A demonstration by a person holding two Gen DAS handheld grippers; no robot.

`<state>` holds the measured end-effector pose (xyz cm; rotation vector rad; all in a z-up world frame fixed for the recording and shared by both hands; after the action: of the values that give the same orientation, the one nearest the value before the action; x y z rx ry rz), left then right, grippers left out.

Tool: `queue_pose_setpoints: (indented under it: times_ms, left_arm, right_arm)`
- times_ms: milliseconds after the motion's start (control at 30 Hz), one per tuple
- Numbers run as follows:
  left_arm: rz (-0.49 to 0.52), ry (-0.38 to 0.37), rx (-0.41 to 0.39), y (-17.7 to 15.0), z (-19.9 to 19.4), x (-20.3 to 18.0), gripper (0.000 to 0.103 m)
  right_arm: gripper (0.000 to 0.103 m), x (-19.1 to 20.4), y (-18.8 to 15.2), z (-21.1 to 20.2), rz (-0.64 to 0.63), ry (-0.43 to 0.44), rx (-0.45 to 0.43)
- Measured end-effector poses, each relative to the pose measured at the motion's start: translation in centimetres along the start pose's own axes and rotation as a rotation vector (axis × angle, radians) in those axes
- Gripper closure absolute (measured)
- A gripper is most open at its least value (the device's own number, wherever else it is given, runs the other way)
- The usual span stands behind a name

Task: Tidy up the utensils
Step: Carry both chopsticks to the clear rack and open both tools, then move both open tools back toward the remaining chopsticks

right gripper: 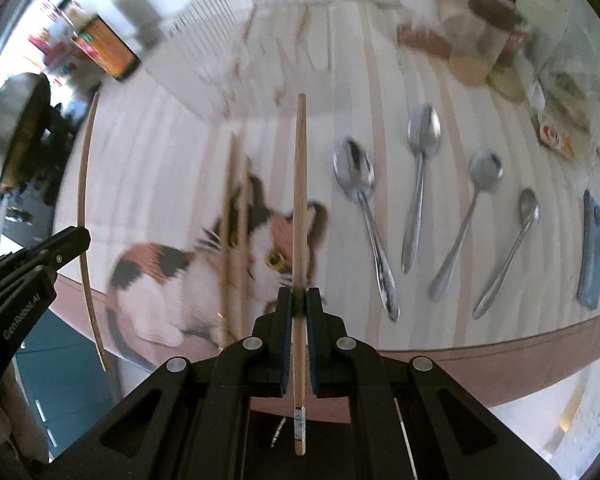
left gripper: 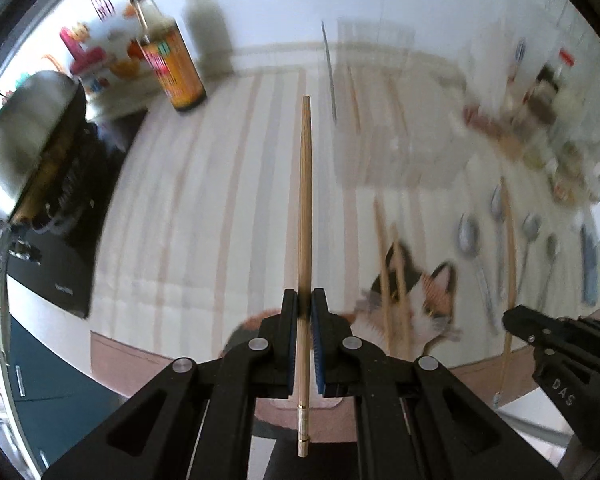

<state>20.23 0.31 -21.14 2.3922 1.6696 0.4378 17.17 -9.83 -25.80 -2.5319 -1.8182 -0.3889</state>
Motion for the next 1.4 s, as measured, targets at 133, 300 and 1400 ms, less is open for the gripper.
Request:
queue_pose_setpoints:
  times_ms: [133, 300, 1400]
  left_arm:
    - [-0.012, -0.013, -0.091, 3.6, -3.5, 0.5, 0.099]
    - [-0.006, -0.044, -0.174, 8.1, -6.0, 0.8, 0.099]
    - [-0.045, -0.087, 0.114, 24.0, 8.7, 3.2, 0.088]
  right_arm:
    - [0.096, -1.2, 2.7, -3.2, -0.004, 0.053, -0.051]
    - [0.096, -1.6, 7.7, -6.4, -0.002, 0.121, -0.12]
    - [0.08, -0.3, 29.9, 5.1, 0.078, 0.067, 0.068]
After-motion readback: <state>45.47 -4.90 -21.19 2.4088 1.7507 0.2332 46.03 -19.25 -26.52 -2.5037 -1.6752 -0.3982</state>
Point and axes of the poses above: each gripper's, at about its wrist camera, not at the fingertips, and z roughly the way its jaws point, x to its left, y to its top, the point moved 9 cm from there along z, roughly the way its jaws point, and after that the axes turned 11 degrees about z, right-handed, at the moved point
